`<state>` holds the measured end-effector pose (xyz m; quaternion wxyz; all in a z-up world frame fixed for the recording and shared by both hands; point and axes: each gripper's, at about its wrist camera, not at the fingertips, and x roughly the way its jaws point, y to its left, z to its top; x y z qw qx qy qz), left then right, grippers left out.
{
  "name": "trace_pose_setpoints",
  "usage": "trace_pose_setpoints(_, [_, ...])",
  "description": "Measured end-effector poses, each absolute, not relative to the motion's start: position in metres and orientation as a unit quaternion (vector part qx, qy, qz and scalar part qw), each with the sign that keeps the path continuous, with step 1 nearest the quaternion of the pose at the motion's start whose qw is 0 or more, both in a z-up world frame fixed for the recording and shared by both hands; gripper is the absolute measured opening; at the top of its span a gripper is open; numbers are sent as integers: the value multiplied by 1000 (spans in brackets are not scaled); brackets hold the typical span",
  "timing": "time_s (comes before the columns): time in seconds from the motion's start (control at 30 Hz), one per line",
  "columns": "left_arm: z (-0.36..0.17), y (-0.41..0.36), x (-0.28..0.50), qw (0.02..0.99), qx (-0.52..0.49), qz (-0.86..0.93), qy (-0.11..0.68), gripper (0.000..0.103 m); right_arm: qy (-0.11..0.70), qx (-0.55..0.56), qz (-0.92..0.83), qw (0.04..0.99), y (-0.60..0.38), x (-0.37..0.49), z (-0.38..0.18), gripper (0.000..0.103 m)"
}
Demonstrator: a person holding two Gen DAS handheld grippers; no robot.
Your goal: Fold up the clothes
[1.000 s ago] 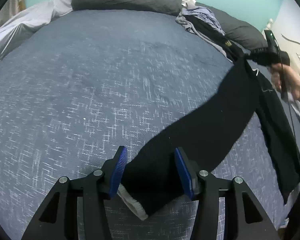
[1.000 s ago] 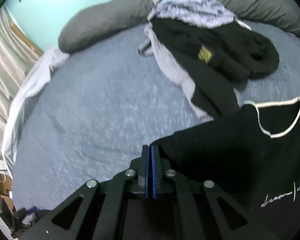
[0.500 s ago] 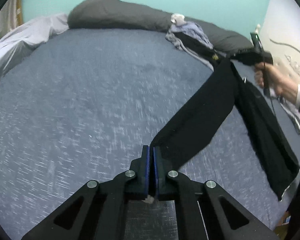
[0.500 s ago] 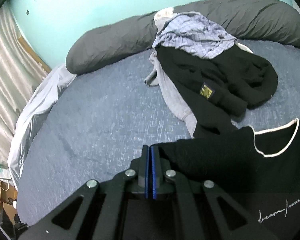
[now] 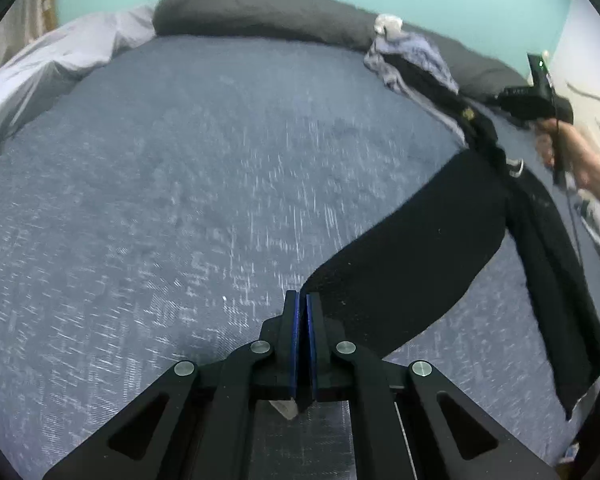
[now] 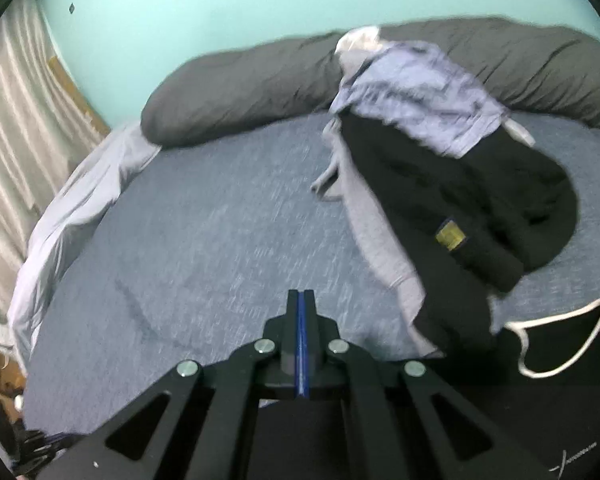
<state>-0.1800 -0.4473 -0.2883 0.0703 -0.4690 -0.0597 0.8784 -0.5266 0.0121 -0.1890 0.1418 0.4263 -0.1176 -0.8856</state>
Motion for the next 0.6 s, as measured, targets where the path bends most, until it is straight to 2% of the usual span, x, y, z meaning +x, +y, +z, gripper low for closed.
trace_pose_setpoints(0.2, [-305,-441,-182,62,-491,868,-46,7,-135,457,-869,134,59,-514,-211,1])
trace_pose_setpoints(0.27, [-302,-438,-180,57,-492,868,-46,12,-136,462,-868,125,89,-501,-211,3])
trace_pose_setpoints(0.3, [-298,-436,-178,55,-490,869,-48,15,-135,459,-870,121,106,-492,-209,7])
trace_pose_setpoints(0.37, [-290,-433,-175,50,-486,871,-51,42,-138,456,-872,110,141,-471,-205,28])
trace_pose_setpoints(0.4, [-284,-431,-174,49,-482,873,-54,46,-144,458,-871,103,161,-459,-203,35])
trace_pose_setpoints(0.47, [-272,-426,-169,48,-476,876,-60,49,-156,461,-869,89,200,-435,-200,37])
trace_pose_setpoints(0.53, [-262,-412,-167,48,-474,877,-65,49,-169,466,-865,78,240,-409,-197,50])
trace_pose_setpoints(0.6, [-252,-390,-166,58,-466,880,-68,57,-180,471,-861,72,276,-381,-196,53])
